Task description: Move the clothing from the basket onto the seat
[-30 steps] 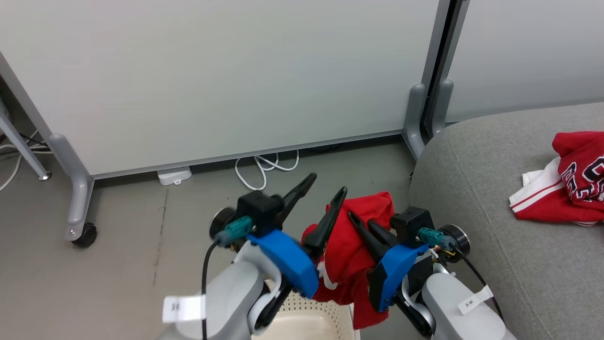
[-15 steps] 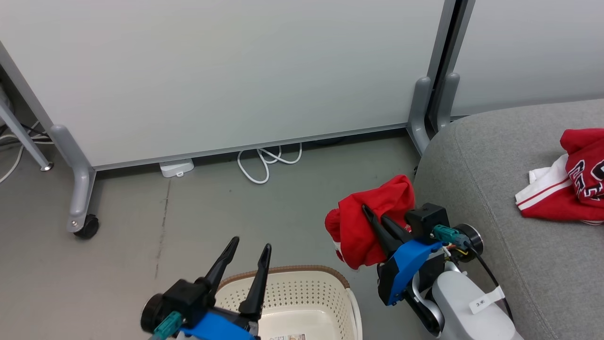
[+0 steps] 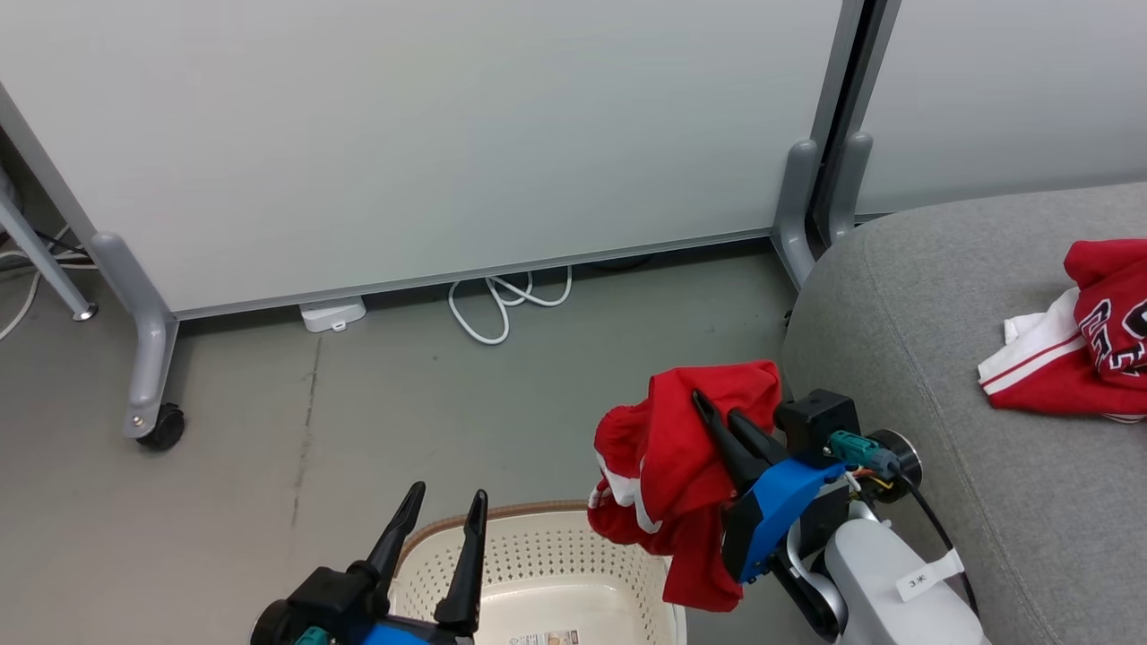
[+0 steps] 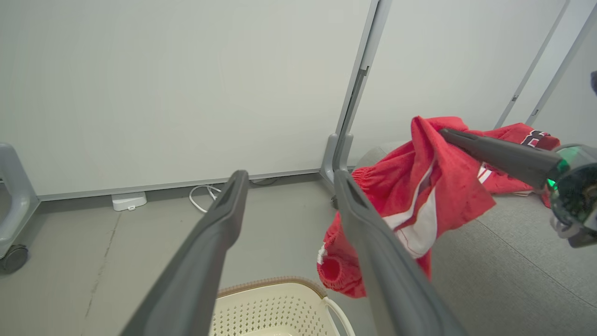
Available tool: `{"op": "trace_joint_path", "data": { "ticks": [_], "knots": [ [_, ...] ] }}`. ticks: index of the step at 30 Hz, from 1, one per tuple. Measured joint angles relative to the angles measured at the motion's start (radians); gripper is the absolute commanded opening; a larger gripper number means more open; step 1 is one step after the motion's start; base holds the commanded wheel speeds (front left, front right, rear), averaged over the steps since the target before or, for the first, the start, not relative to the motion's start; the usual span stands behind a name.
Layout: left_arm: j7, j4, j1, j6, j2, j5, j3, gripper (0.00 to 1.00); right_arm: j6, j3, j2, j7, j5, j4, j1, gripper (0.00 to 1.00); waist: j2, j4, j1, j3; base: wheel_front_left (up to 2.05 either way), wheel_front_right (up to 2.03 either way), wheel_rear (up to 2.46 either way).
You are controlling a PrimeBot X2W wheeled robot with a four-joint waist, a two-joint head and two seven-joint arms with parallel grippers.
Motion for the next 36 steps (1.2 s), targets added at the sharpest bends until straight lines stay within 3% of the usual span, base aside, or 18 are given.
{"op": "trace_joint_path", "data": {
  "ticks": [9, 27, 36],
  "knots": [
    [0.000, 0.030, -0.027, 0.000, -0.013, 0.003, 0.005, 1.00, 0.000, 0.017, 0.001, 0.003, 0.003, -0.014, -0.004, 0.00, 0.0000, -0.085, 0.0000, 0.013, 0.00, 0.00, 0.00],
    [0.000, -0.020, -0.042, 0.000, 0.050, -0.034, -0.037, 1.00, 0.000, 0.012, 0.000, -0.013, 0.011, -0.007, -0.009, 0.00, 0.0000, -0.419, 0.0000, 0.047, 0.00, 0.00, 0.00],
    [0.000, -0.017, -0.055, 0.000, 0.057, -0.035, -0.066, 1.00, 0.000, -0.015, -0.001, -0.024, 0.004, -0.003, -0.004, 0.00, 0.0000, -0.514, 0.0000, 0.061, 0.00, 0.00, 0.00]
  ]
}}
